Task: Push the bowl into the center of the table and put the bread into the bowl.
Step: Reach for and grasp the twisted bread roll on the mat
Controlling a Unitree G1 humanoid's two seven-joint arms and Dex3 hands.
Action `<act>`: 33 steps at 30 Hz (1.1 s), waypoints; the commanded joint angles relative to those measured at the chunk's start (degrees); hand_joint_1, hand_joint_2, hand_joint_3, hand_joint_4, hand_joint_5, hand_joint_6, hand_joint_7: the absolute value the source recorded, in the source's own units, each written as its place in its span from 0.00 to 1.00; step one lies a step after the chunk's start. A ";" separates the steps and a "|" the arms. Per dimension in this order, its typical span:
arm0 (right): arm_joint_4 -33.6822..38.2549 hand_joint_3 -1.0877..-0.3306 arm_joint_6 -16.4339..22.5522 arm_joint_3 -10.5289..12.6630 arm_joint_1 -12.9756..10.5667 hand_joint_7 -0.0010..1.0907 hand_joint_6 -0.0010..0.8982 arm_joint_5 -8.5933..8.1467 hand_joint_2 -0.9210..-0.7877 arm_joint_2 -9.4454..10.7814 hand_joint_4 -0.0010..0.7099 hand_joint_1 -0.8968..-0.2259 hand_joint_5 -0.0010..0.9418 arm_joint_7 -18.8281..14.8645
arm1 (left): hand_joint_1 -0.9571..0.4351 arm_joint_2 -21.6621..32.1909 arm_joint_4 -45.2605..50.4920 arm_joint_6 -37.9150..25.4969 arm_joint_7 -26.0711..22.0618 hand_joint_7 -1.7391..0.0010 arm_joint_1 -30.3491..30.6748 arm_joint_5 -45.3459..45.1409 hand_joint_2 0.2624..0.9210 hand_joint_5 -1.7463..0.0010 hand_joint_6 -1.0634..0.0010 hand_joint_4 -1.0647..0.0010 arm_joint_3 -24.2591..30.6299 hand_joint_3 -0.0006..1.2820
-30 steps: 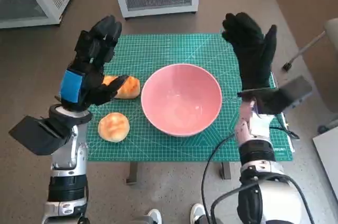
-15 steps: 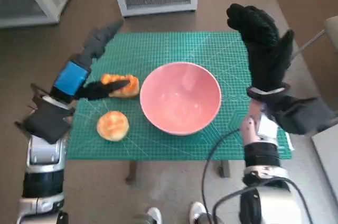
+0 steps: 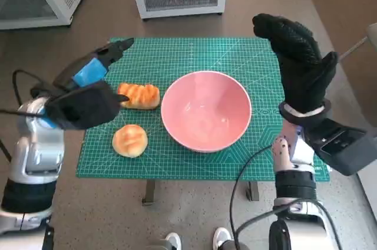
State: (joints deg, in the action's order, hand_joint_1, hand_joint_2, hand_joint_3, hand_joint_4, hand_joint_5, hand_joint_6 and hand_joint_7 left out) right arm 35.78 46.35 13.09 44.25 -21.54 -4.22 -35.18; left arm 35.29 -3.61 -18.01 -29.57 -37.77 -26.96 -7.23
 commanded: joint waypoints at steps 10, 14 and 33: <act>-0.57 0.62 -2.45 -0.26 -1.63 0.57 0.07 -1.11 0.00 -0.54 0.39 0.48 0.02 0.35 | 0.77 -1.42 -12.11 -2.91 -1.18 0.98 -6.97 -4.58 0.69 1.00 0.78 0.92 -8.54 0.07; -0.47 0.62 -2.53 -0.17 -1.67 0.57 0.08 -1.00 0.00 -0.56 0.39 0.48 0.02 0.52 | 0.75 -1.99 -17.28 -2.09 -1.00 0.98 -8.92 -5.52 0.68 1.00 0.78 0.92 -10.37 0.07; -2.65 0.62 -4.81 -0.13 -2.81 0.57 0.08 -1.75 0.00 -0.54 0.39 0.51 0.01 0.62 | 0.70 -7.57 -40.90 1.26 1.53 0.99 -17.20 -7.85 0.68 1.00 0.77 0.91 -16.76 0.06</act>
State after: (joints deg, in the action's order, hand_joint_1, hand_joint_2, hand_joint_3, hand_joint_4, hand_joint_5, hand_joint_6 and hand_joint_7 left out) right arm 33.57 42.67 13.03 43.20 -22.61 -4.53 -34.81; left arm 28.57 -41.21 -18.00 -28.72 -53.01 -33.96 -22.96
